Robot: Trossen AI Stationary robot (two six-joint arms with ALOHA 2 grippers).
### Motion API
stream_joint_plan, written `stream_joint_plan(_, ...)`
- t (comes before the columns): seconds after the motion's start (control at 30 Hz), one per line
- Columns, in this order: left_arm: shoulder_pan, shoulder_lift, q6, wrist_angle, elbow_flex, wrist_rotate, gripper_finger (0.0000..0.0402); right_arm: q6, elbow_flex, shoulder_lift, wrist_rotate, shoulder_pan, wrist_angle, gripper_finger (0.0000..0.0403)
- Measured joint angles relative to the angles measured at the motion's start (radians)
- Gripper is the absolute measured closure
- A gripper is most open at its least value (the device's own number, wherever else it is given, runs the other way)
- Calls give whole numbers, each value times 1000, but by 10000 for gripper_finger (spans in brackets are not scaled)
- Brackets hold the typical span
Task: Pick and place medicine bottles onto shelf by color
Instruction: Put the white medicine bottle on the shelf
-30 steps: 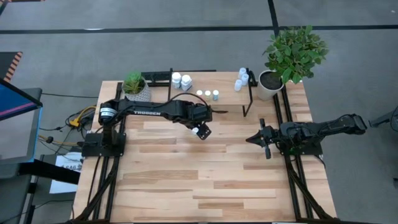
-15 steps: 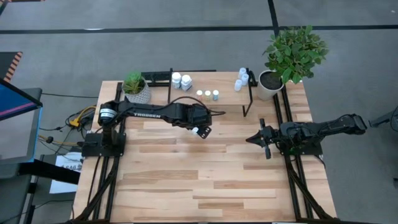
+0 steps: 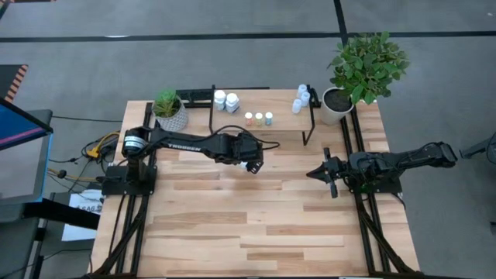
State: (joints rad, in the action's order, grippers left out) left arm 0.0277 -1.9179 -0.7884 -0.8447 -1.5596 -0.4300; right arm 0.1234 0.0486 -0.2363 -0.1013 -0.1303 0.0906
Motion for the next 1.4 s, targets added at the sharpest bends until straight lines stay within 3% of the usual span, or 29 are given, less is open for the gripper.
stream_joint_plan(0.7, 1, 0, -57, 153, 159, 66, 84, 0, 0, 0, 0, 0, 0, 370)
stream_joint_plan(1.23, 1, 0, -47, 184, 175, 56, 84, 0, 0, 0, 0, 0, 0, 370)
stream_joint_plan(1.4, 1, -54, -47, 195, 176, 88, 84, 0, 0, 0, 0, 0, 0, 370)
